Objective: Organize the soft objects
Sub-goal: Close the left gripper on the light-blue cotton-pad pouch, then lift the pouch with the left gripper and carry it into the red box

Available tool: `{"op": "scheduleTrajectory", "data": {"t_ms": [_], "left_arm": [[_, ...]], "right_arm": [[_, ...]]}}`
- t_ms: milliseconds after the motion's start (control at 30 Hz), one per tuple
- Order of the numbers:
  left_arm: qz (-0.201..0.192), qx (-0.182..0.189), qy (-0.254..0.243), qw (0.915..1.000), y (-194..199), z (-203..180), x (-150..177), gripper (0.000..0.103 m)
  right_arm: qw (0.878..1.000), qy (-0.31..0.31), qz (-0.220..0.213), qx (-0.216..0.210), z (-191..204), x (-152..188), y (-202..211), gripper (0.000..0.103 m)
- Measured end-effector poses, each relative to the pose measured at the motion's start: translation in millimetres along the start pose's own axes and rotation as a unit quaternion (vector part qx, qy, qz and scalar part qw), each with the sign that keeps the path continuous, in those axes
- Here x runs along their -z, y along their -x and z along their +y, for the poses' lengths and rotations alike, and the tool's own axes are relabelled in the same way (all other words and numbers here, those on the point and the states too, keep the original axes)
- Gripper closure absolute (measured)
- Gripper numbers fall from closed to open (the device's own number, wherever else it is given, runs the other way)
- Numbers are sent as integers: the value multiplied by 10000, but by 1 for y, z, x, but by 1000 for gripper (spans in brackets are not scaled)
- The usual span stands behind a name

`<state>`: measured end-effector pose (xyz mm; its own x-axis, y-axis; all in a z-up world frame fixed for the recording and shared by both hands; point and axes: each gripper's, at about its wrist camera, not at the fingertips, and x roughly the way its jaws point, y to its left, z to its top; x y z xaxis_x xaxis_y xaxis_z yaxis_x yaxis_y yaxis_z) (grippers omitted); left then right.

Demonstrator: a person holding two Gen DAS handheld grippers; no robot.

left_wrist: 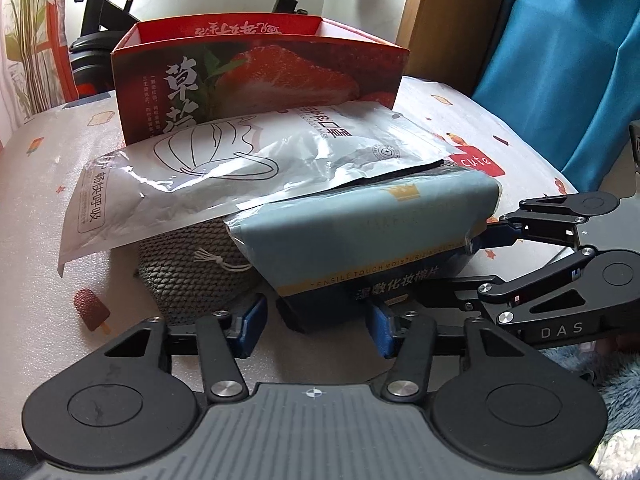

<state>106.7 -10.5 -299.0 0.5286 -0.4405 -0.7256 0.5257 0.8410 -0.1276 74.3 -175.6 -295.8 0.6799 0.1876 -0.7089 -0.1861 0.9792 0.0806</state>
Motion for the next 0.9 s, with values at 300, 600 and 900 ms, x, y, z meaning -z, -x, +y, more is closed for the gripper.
{"op": "scheduleTrajectory", "data": {"t_ms": [300,600,900], "left_arm": [[29,64,-23,10000,-2,-1,1,61],[-249,47,-188,9995,20,-6,-1,61],[-884,-118,-262,9957,55,-10,-7,61]], "right_arm": [[9999,114,-24,-88,5,0,2,52],[9987,455,-220,-95,17,-6,22,56],[9939,866,-679,12,33,-16,52,58]]}}
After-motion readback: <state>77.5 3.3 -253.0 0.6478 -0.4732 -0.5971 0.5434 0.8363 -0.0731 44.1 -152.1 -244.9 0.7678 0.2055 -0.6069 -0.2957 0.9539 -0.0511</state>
